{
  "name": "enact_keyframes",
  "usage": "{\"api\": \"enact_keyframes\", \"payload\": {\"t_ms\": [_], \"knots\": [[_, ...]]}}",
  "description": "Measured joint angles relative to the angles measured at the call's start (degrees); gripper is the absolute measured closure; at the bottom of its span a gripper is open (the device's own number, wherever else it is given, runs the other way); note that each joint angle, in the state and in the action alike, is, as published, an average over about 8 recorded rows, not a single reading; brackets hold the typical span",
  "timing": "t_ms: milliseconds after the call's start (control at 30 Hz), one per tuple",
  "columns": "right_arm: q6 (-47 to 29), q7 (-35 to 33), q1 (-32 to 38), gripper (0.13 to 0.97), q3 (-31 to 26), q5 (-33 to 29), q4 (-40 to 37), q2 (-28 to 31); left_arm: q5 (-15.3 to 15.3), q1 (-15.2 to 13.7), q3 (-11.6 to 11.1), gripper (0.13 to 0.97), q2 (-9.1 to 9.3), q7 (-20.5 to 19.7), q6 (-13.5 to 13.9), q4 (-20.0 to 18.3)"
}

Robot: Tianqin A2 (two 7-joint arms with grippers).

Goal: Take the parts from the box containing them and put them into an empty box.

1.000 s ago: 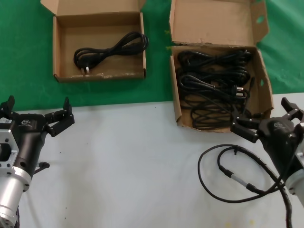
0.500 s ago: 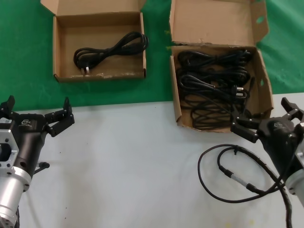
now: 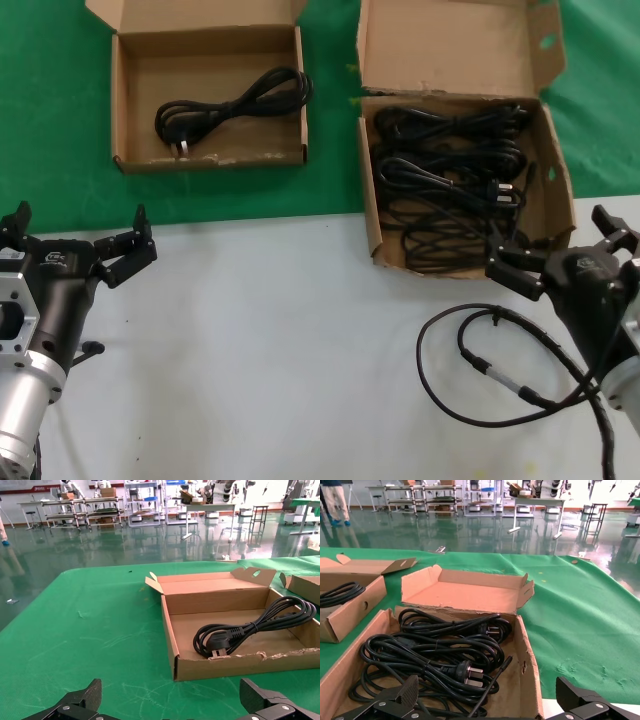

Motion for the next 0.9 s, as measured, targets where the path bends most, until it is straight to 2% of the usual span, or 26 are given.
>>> {"api": "enact_keyframes", "payload": {"t_ms": [900], "knots": [[0.0,0.0,0.0,0.129,0.0,0.0,0.0,0.0,0.0,0.0,0.0,0.132,0.00,0.0,0.0,0.0]]}}
